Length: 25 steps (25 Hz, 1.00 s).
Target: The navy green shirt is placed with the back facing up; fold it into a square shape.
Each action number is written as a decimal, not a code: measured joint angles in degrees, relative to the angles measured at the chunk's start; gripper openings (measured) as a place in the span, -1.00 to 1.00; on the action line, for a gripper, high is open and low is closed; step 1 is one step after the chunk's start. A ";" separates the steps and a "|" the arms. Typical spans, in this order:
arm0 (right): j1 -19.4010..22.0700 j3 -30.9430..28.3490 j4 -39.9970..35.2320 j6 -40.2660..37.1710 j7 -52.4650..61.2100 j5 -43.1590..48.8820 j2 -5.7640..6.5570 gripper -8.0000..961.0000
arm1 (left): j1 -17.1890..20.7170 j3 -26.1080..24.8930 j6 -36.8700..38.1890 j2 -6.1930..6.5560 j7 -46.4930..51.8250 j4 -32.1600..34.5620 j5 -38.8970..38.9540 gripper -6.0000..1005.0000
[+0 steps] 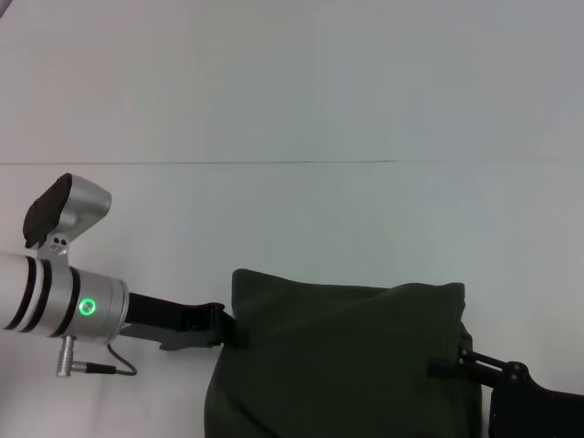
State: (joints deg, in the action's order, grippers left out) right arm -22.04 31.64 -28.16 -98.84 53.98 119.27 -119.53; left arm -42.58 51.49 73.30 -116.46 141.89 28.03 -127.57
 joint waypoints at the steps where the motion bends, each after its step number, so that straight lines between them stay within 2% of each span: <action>1: -0.02 0.00 -0.02 0.00 0.03 -0.02 0.00 0.96 | 0.06 0.00 -0.26 -0.01 -0.18 -0.02 0.01 -0.90; 8: -0.05 -0.34 -0.05 0.02 0.07 -0.02 0.00 0.96 | 0.54 -1.68 -0.68 0.31 -0.89 0.08 0.40 -0.90; 14: -0.44 -0.59 -0.05 -0.18 0.07 -0.10 0.00 0.96 | 1.73 -3.54 -1.27 1.77 -0.88 0.00 0.44 -0.90; 19: -0.63 -0.63 -0.05 -0.17 0.07 -0.10 0.00 0.96 | 4.75 -8.05 -1.24 2.69 -1.17 0.42 0.47 -0.90; 22: -0.87 -0.69 -0.05 0.09 0.07 -0.09 0.00 0.96 | 6.23 -11.82 -0.42 2.34 -2.03 0.43 0.48 -0.91; 25: -1.09 -0.79 0.01 0.21 0.07 -0.09 0.00 0.96 | 7.13 -13.83 0.53 1.43 -2.70 0.20 0.48 -0.91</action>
State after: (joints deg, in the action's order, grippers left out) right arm -23.14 30.86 -28.15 -98.64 54.06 119.18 -119.53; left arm -35.45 37.66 73.83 -115.04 139.18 28.23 -127.09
